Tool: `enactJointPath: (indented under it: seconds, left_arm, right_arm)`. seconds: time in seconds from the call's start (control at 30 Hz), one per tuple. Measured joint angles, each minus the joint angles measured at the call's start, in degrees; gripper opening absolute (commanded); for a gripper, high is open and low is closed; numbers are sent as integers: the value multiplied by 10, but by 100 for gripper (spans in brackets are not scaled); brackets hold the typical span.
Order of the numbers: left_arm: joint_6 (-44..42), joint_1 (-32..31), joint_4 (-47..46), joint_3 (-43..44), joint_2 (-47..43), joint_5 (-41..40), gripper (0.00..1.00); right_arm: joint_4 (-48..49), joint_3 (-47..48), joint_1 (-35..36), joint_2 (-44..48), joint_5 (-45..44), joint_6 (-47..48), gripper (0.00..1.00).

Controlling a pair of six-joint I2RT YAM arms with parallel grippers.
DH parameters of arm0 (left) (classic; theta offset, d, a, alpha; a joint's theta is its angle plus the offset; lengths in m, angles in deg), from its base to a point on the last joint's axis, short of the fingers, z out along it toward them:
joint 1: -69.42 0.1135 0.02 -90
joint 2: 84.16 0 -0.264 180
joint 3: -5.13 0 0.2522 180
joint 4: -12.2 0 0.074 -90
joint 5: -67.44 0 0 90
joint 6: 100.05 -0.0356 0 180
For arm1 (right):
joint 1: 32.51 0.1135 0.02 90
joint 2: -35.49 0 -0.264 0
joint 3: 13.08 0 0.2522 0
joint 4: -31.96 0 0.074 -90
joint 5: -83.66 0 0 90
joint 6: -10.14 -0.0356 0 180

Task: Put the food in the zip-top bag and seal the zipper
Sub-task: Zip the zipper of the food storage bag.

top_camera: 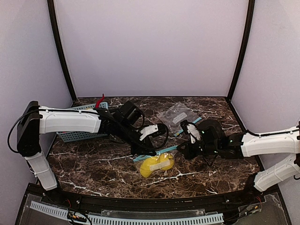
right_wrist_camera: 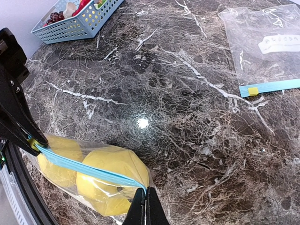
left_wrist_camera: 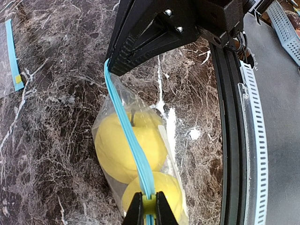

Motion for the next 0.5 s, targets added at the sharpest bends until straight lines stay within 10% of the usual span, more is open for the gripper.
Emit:
enactJointPath:
  seconds: [0.5]
  left_arm:
    - [0, 0, -3, -15, -17, -17, 1]
  right_arm:
    - [-17, 3, -20, 0, -3, -15, 0]
